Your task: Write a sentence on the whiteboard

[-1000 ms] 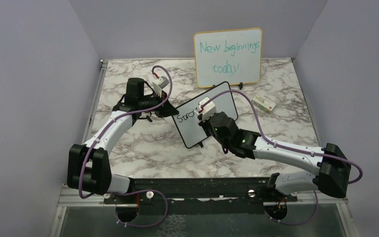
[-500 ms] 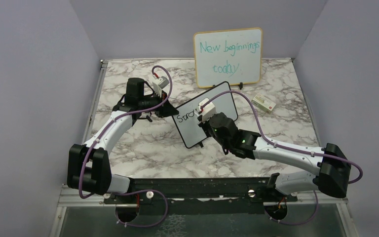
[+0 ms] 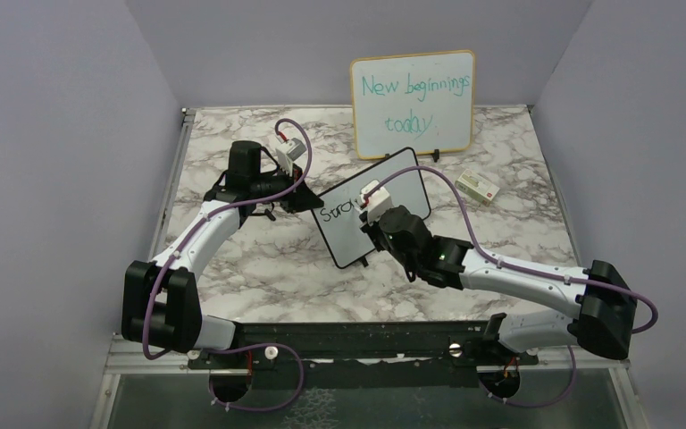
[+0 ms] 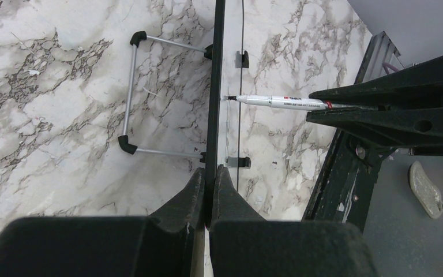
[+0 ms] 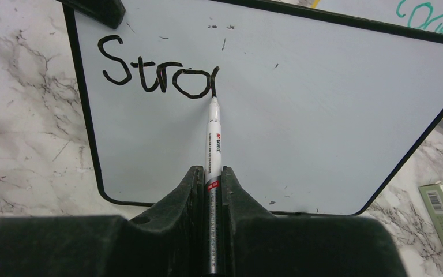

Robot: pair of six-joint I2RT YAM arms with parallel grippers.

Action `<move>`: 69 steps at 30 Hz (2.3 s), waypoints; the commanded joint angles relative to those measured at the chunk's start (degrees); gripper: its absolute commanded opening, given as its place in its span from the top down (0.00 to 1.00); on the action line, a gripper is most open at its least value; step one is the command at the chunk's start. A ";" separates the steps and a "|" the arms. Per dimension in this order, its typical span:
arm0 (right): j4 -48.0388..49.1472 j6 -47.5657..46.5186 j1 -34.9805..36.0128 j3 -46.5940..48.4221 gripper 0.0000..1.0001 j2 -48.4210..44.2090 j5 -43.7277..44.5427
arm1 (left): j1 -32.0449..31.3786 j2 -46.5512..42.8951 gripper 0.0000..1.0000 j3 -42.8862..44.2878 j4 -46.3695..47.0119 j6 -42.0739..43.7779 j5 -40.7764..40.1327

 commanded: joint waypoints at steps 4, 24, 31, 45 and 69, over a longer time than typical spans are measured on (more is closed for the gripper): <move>-1.16 0.72 -0.22 -1.01 1.00 -1.08 -0.58 | -1.64 2.93 1.00 -1.57 -6.14 3.91 -5.92; 4.26 -0.53 -0.22 0.94 1.00 -0.03 0.74 | -1.75 2.85 1.00 -1.57 -6.31 4.00 -5.97; 5.03 -0.89 -0.22 1.53 1.00 0.64 0.58 | -1.88 2.77 1.00 -1.56 -6.46 4.15 -6.18; 4.94 -0.72 -1.00 2.04 0.99 1.04 3.25 | -1.90 2.76 1.00 -1.48 -6.66 4.26 -6.53; -1.78 3.02 -1.45 0.67 1.00 -0.28 1.46 | -1.99 3.02 1.00 -1.44 -6.66 4.26 -6.71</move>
